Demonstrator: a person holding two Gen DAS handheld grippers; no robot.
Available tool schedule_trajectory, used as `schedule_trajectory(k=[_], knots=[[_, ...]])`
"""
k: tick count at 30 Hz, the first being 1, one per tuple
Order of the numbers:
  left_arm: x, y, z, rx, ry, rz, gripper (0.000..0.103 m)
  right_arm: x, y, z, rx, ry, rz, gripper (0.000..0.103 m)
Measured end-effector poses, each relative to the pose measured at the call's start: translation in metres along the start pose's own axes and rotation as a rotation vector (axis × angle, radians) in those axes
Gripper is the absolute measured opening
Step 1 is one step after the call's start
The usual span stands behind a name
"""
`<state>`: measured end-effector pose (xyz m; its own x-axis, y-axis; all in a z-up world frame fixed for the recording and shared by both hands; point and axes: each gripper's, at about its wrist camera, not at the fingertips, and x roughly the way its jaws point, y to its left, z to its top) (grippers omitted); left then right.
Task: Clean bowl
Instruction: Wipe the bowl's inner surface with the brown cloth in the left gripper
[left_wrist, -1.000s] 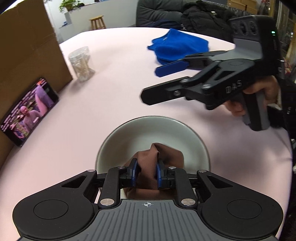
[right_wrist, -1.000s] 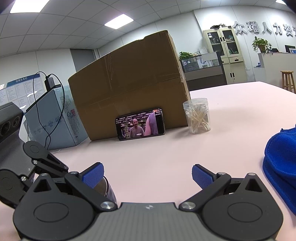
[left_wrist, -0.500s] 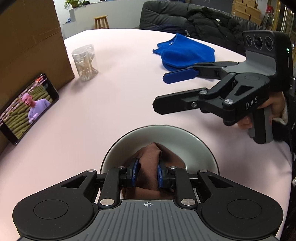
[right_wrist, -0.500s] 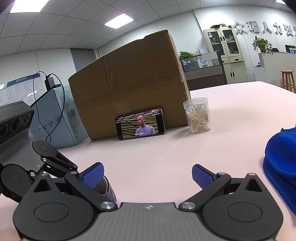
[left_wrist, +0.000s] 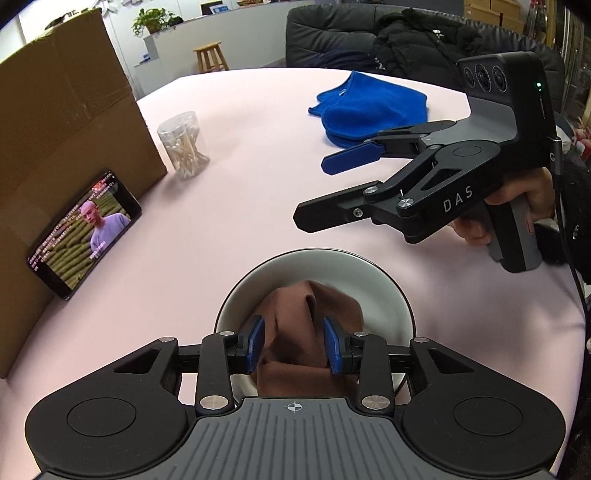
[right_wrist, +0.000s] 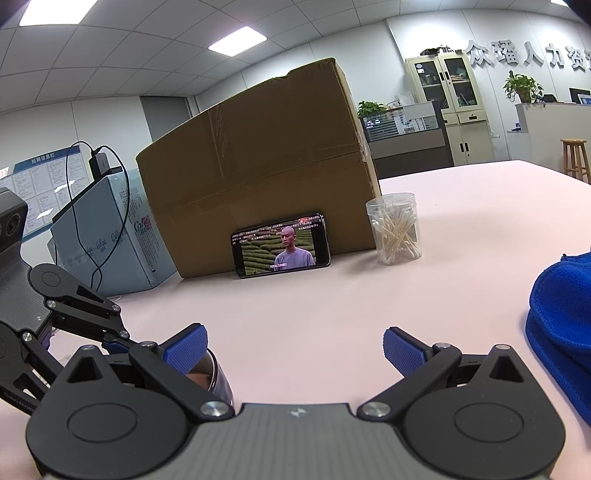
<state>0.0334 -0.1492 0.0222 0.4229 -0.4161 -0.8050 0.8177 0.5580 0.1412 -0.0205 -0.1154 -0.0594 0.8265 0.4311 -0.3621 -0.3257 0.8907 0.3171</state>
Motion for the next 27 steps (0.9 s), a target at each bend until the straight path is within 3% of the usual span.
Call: schedule_trajectory(k=[2,4,16,27], knots=[[0.004,0.002,0.002,0.0,0.007,-0.002,0.014,0.0,0.0,0.0,0.001,0.001,0.0,0.103],[0.008,0.006,0.003,-0.013,0.01,0.005,0.009,0.0,0.0,0.0,0.0,0.0,0.0,0.103],[0.027,0.012,0.008,-0.024,0.041,-0.088,0.008,-0.001,0.0,-0.001,0.001,0.004,0.001,0.103],[0.02,0.0,0.006,0.015,0.055,-0.107,0.009,-0.003,0.001,-0.001,0.001,0.006,0.001,0.103]])
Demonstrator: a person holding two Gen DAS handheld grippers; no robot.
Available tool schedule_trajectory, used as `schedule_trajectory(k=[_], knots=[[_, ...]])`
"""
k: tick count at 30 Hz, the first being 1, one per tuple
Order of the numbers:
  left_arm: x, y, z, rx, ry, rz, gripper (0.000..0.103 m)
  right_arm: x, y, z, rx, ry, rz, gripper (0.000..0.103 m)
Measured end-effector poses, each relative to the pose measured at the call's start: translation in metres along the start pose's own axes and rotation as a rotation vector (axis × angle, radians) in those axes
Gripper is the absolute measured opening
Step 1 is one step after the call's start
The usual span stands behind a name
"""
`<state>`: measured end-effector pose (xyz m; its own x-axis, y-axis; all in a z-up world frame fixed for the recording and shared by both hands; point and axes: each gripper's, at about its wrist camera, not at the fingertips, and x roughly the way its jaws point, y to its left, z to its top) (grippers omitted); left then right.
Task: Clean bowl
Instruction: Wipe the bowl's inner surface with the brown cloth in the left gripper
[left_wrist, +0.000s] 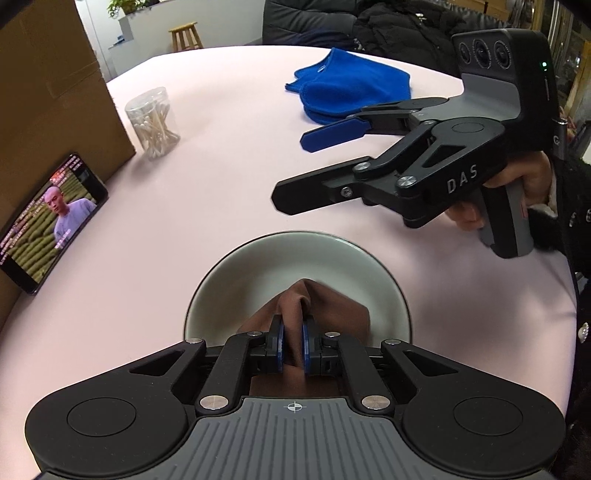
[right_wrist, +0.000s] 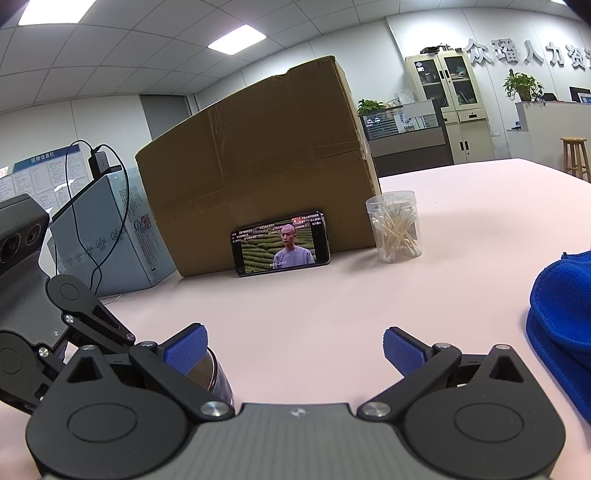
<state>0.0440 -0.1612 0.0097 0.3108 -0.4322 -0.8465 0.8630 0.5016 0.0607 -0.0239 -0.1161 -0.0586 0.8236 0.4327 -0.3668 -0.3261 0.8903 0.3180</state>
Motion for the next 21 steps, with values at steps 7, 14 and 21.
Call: schedule_trajectory(k=[7,14,21], knots=[[0.005,0.011,0.003,-0.035,-0.021,0.01,0.011,0.0,0.0,0.0,0.0,0.001,0.002,0.103],[-0.001,0.005,-0.002,-0.012,0.0,0.039,0.011,0.002,-0.001,0.0,0.0,0.007,0.003,0.103],[0.002,0.0,0.002,0.011,-0.012,-0.002,0.011,0.004,-0.001,0.0,-0.001,0.008,0.003,0.103]])
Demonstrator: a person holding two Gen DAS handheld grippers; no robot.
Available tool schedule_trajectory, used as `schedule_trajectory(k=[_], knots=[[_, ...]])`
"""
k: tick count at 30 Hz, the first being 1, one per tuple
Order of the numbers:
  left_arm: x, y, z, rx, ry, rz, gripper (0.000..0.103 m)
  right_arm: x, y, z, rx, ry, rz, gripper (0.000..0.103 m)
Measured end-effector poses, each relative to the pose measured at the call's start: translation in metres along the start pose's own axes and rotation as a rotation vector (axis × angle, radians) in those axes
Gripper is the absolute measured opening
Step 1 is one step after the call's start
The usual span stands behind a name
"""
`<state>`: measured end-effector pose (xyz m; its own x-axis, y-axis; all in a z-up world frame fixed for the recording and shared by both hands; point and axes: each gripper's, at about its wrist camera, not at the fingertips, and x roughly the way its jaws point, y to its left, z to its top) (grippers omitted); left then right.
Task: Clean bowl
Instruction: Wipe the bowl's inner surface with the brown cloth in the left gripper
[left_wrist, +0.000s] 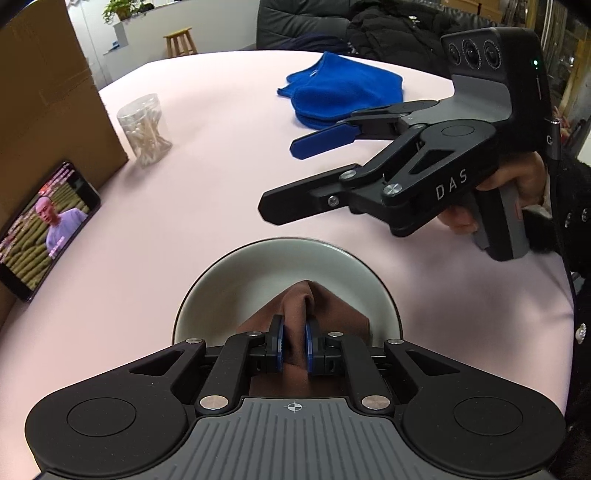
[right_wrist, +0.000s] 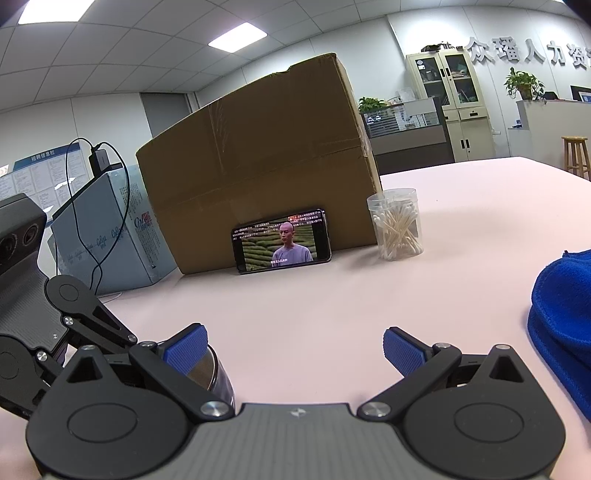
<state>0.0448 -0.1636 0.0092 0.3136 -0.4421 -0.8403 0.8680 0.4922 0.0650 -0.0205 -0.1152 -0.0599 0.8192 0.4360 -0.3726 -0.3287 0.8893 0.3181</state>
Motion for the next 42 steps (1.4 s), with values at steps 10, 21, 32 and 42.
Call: schedule_trajectory(k=[10,21,32,42], knots=[[0.001,0.013,-0.002,-0.034,-0.006,0.02,0.012,0.001,-0.001,0.0,0.001,0.002,0.001,0.103],[0.0,0.0,-0.001,0.0,-0.004,-0.044,0.012,0.001,0.0,0.0,-0.001,0.005,0.003,0.103],[0.001,0.012,-0.003,-0.032,-0.007,-0.001,0.012,0.001,-0.001,0.0,0.002,0.009,0.005,0.103],[0.0,0.002,-0.002,-0.012,-0.004,-0.031,0.012,0.002,0.0,0.0,0.0,0.009,0.004,0.103]])
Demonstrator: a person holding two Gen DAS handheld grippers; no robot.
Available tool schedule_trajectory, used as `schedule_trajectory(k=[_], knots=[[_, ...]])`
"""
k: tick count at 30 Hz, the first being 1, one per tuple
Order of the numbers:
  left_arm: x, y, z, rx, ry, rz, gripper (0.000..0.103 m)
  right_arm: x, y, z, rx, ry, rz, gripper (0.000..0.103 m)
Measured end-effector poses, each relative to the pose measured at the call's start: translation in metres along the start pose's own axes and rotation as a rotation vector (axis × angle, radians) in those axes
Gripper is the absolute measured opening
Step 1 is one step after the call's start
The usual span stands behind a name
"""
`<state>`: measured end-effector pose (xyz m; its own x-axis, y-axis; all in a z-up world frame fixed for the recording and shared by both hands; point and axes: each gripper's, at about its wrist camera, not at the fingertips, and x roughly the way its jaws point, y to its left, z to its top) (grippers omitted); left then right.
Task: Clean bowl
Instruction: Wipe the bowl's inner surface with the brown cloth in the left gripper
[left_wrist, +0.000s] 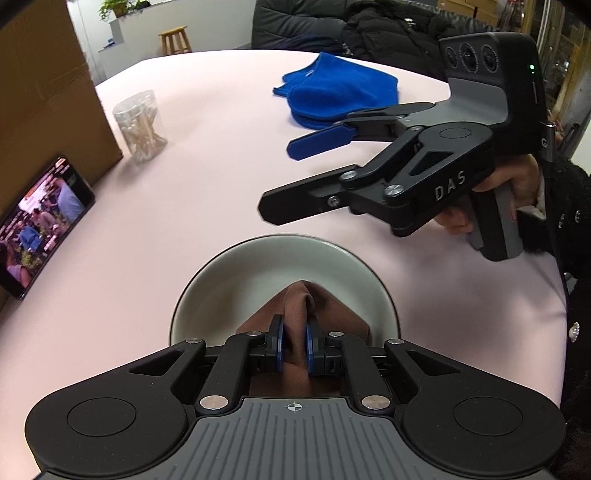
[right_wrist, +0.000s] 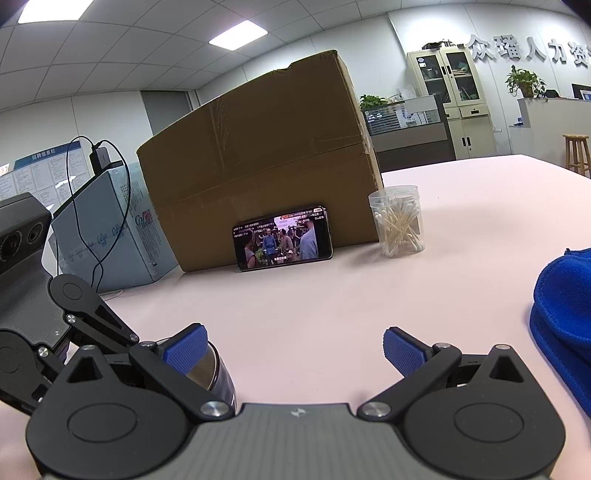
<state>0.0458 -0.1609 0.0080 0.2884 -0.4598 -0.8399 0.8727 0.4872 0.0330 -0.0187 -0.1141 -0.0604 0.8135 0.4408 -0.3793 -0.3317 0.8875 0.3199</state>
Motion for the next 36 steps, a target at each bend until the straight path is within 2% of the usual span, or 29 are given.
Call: schedule_trajectory(k=[5,12,20,33,36], knots=[[0.004,0.004,0.003,-0.01,-0.011,0.013,0.012,0.0,0.0,0.0,0.0,0.001,0.001,0.103],[-0.002,0.007,-0.003,-0.011,0.014,0.054,0.012,0.0,0.0,0.0,0.001,0.002,0.001,0.103],[0.0,-0.003,0.0,0.007,0.002,-0.003,0.012,0.0,0.0,0.0,0.001,0.003,0.0,0.103],[-0.002,0.003,-0.004,0.018,0.025,0.054,0.012,0.0,0.0,0.0,0.001,0.003,-0.001,0.103],[-0.003,0.0,-0.005,0.027,0.028,0.047,0.011,0.0,0.0,0.0,-0.001,0.003,-0.001,0.103]])
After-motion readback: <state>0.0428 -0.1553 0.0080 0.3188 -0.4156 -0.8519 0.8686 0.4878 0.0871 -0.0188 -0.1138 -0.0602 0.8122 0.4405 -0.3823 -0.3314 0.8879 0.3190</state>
